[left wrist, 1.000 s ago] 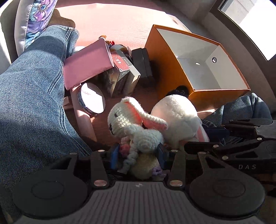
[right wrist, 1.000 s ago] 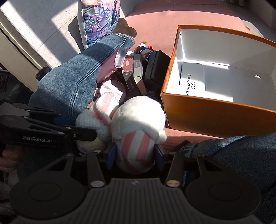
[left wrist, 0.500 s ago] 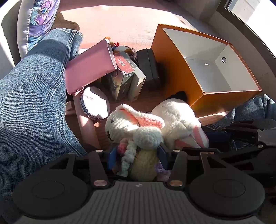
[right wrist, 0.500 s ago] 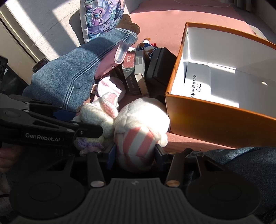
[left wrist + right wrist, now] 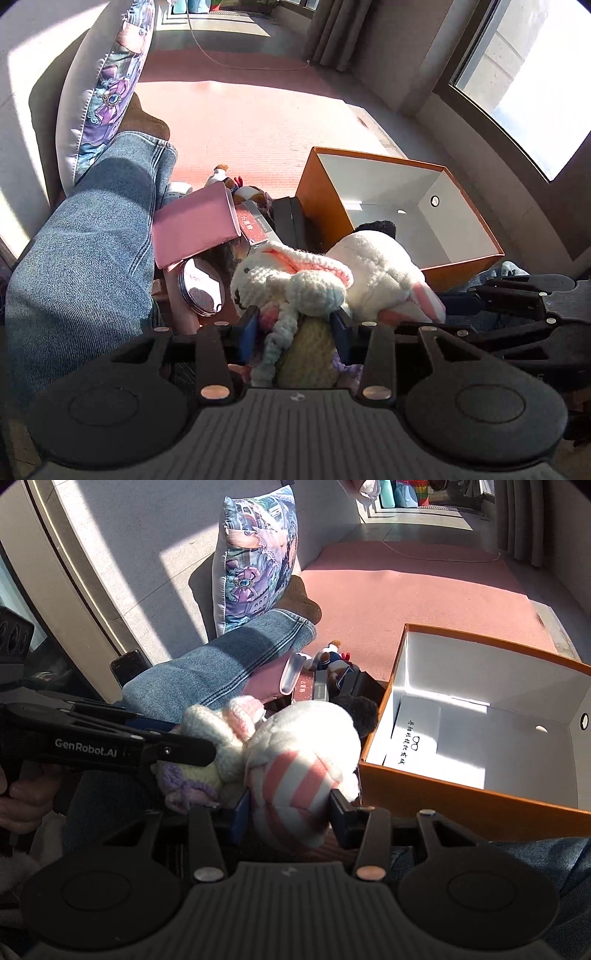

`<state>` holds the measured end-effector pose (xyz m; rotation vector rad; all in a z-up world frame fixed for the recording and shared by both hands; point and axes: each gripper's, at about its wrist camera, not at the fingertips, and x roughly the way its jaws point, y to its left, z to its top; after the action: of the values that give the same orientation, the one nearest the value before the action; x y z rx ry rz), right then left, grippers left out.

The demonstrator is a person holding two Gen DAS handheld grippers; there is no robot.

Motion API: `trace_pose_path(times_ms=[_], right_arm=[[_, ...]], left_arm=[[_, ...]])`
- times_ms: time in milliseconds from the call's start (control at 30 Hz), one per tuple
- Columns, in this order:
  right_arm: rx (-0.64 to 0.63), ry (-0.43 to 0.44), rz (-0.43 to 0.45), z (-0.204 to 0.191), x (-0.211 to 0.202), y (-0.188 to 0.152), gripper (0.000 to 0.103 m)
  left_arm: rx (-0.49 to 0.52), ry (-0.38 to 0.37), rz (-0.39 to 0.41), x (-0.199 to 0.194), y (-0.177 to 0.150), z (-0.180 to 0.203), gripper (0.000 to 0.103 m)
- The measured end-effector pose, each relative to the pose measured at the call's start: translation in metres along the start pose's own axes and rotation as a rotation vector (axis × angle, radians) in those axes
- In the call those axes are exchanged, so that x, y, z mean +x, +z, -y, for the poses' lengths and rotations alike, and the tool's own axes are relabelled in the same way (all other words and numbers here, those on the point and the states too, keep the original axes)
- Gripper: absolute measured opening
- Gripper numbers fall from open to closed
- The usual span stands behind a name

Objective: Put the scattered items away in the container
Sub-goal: 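Carry both plush toys with both grippers over the orange box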

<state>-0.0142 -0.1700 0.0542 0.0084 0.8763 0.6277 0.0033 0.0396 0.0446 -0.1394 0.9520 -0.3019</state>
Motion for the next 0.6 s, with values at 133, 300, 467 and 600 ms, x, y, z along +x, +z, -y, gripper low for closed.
trace_pose_path(times_ms=[133,300,467,600], right_arm=[[0.002,-0.030,0.084,0.008,-0.022,0.014,0.048],[0.041,-0.088,0.160,0.031,-0.041,0.028,0.048],[0.112,-0.150,0.207,0.061,-0.051,0.037,0.048],[0.191,-0.193,0.227,0.090,-0.053,0.039,0.048]], left_arm=[[0.030,-0.025,0.083,-0.007,0.020,0.015,0.047],[0.070,-0.068,0.149,0.002,0.044,0.038,0.047],[0.093,-0.115,0.163,0.025,0.063,0.060,0.047],[0.104,-0.140,0.158,0.047,0.075,0.076,0.047]])
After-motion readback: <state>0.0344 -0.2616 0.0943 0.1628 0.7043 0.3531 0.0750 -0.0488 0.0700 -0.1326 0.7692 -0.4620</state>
